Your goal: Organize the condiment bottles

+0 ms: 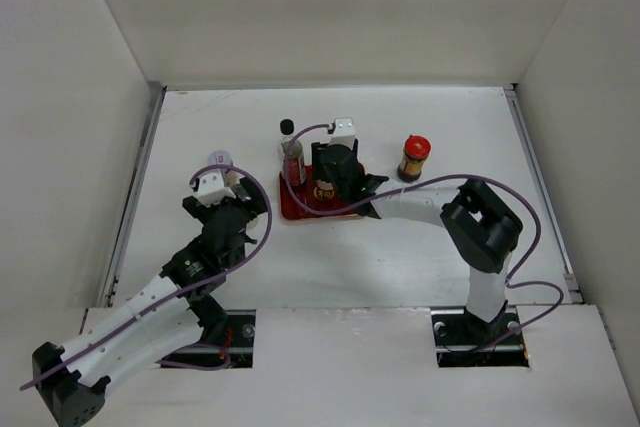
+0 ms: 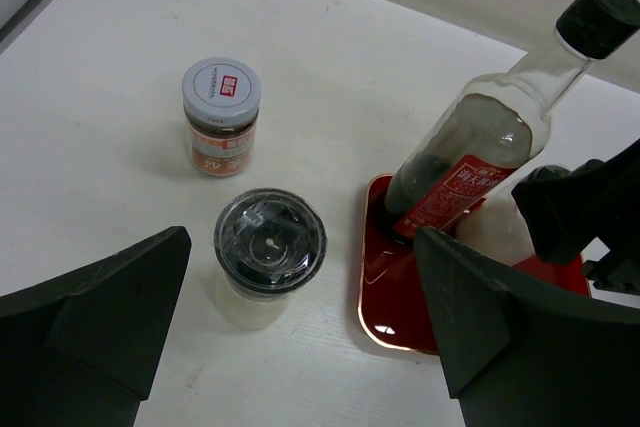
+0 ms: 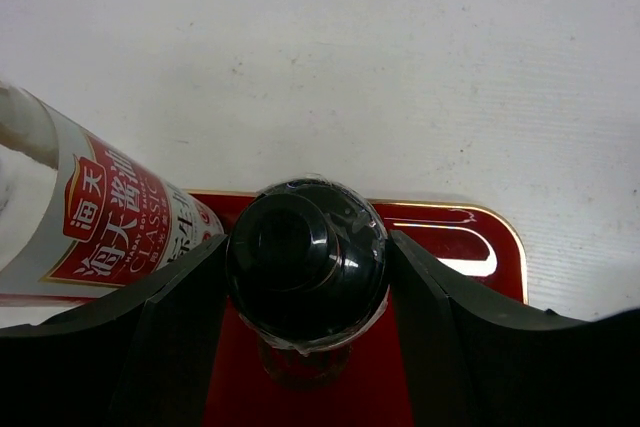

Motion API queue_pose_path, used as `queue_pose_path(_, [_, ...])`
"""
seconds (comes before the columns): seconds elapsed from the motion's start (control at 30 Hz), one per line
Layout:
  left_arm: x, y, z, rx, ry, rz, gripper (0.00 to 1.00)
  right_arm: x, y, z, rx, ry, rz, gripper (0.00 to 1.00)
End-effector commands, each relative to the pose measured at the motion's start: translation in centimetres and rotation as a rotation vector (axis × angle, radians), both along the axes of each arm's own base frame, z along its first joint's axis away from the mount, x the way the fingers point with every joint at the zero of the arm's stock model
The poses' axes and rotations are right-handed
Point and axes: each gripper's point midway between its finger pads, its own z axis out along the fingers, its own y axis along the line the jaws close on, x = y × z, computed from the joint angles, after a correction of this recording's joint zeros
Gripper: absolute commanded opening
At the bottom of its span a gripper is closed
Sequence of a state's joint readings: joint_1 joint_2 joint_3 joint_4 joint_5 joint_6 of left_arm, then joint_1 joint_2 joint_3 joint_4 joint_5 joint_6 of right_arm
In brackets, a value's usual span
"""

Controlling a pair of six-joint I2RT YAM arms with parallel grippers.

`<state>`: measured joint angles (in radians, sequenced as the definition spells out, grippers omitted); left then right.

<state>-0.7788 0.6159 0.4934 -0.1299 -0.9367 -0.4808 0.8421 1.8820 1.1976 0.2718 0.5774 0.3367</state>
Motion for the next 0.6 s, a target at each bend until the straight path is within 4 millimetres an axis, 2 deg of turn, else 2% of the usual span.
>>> queue_pose_path(0.0, [0.0,0.3,1.3,-0.039,-0.023,0.015,0.97,1.6,1.7,5.5,0.143,-0.139,-0.048,0.65])
queue_pose_path(0.13, [0.1,-0.1,0.6,-0.016,0.010,-0.006,0.98,1.4,1.6,5.4,0.160,-0.148,-0.059,0.75])
queue_pose_path(0.23, [0.4,-0.6,0.1,0.007,0.043,-0.023,0.98,1.0,0.9,7.1,0.177,-0.164,-0.065,0.90])
queue_pose_path(0.33, [0.5,-0.4,-0.8,0.036,0.071,-0.008,0.98,-0.3,-0.6,9.2,0.199,-0.183,-0.070,0.98])
queue_pose_path(0.43, [0.9,0.5,-1.7,0.060,0.095,0.035,0.98,-1.8,-2.2,10.1,0.205,-0.184,-0.061,1.00])
queue_pose_path(0.57, [1.7,0.6,-2.8,0.070,0.127,0.061,0.98,-4.2,-5.3,10.8,0.210,-0.189,-0.064,1.00])
